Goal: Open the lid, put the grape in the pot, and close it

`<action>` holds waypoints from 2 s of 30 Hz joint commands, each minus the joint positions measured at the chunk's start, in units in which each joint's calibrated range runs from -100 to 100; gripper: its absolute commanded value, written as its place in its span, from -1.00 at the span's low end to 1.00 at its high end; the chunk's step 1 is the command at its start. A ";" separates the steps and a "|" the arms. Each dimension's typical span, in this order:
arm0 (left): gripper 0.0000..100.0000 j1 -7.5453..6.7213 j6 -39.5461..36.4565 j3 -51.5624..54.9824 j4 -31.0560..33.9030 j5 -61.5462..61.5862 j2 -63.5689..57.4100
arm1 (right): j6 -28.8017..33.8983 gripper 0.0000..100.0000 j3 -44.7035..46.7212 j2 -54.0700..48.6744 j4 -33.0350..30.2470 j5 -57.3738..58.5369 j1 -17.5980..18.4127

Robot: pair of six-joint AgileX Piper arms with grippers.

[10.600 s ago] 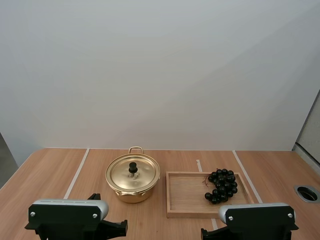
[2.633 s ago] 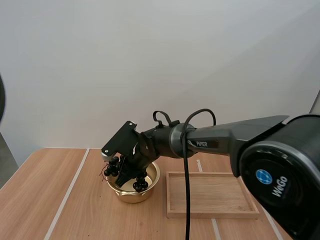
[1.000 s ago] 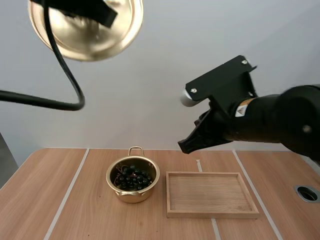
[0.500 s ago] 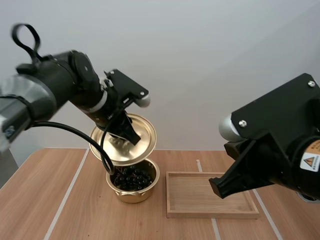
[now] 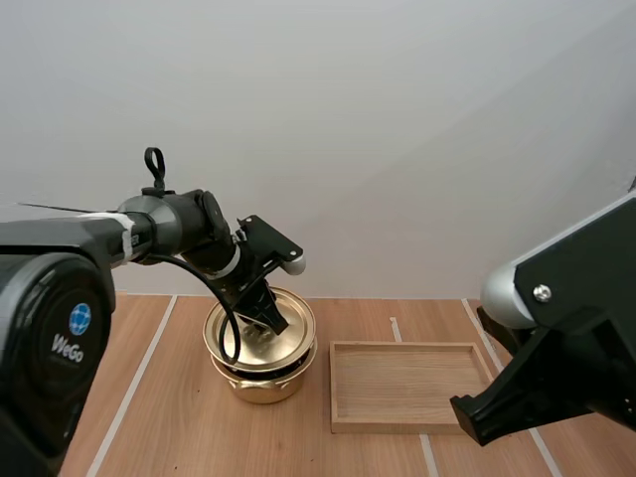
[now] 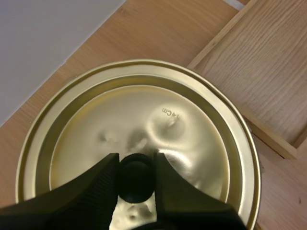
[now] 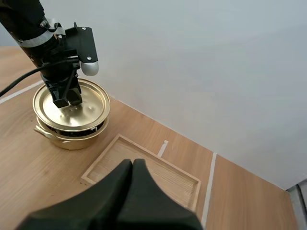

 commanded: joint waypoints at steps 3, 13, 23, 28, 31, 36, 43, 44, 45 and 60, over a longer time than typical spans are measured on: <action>-1.00 -0.15 1.52 0.00 -2.82 -1.27 2.71 | 0.17 -1.00 0.03 -0.65 -2.29 0.28 -0.21; 1.00 -0.15 1.68 -0.13 -4.19 8.63 1.15 | 0.17 -1.00 0.03 -0.65 -1.95 0.28 -0.21; 1.00 -0.15 0.05 -0.24 -3.29 23.55 -23.05 | 0.96 -1.00 0.03 1.01 -2.18 -24.57 -0.21; -0.55 -0.15 -2.87 -0.24 0.05 24.64 -45.65 | 6.38 -1.00 0.03 4.55 -2.66 -25.82 -0.21; -0.99 -0.15 -5.41 -0.11 0.86 24.96 -55.96 | 9.42 -1.00 0.03 4.41 -2.79 -26.99 -0.21; -1.00 -0.15 -14.57 1.77 0.97 18.42 -74.21 | 11.17 -1.00 0.14 2.20 -3.23 -27.16 -0.21; -1.00 -0.15 -28.48 11.87 5.86 0.88 -91.43 | 17.56 -1.00 2.73 -1.24 -6.58 -29.40 -0.76; -1.00 -0.15 -31.97 14.76 8.93 -3.30 -94.05 | 18.91 -1.00 4.72 -2.76 -7.59 -31.47 -1.37; -1.00 -0.15 -34.08 16.00 10.73 -4.35 -94.90 | 19.28 -1.00 5.64 -3.56 -7.70 -32.69 -1.81; -1.00 0.00 -58.68 46.96 34.68 -26.19 -97.58 | 20.67 -1.00 36.56 -14.89 -7.56 -54.77 -5.34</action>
